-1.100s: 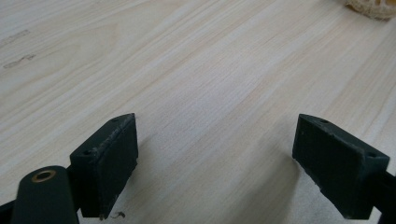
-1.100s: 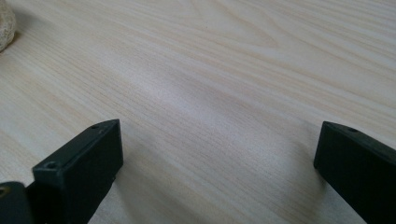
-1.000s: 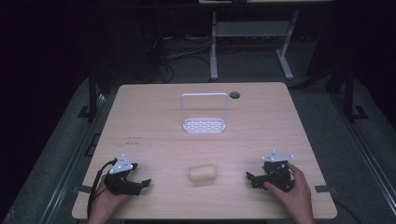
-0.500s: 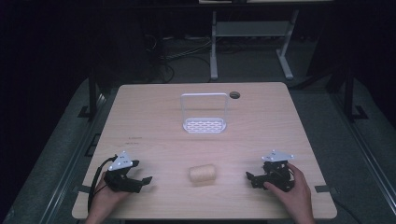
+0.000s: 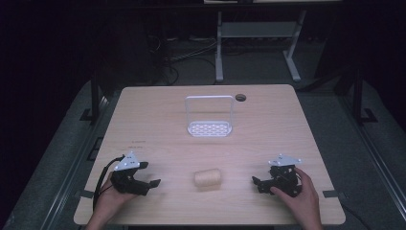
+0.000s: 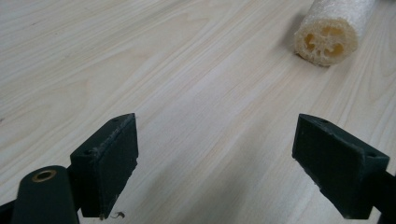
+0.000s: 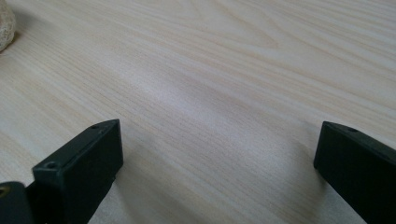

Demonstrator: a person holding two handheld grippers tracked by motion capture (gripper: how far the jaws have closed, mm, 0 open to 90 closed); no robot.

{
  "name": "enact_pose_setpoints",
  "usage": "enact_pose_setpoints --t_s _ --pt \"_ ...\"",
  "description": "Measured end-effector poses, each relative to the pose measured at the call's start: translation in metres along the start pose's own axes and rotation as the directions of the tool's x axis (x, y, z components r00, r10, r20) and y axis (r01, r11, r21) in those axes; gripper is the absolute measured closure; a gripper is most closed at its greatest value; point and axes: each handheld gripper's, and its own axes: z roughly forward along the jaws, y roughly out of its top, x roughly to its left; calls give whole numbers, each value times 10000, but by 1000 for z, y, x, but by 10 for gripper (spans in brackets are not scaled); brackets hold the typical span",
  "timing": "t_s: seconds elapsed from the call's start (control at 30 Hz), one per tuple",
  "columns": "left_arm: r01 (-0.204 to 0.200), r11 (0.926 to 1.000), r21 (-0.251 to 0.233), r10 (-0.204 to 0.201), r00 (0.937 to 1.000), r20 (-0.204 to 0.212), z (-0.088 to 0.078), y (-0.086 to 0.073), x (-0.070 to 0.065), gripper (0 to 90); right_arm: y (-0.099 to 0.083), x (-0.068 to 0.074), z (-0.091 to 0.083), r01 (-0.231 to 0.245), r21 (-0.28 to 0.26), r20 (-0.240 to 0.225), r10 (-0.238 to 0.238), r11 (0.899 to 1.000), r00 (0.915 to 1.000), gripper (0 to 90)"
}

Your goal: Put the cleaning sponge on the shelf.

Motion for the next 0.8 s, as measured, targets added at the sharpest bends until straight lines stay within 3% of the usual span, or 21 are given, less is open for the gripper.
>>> enact_pose_setpoints --t_s 0.8 --pt "-657 9977 179 646 9965 524 17 26 -8 144 0 0 0 -24 -12 5 24 10000 10000 9"
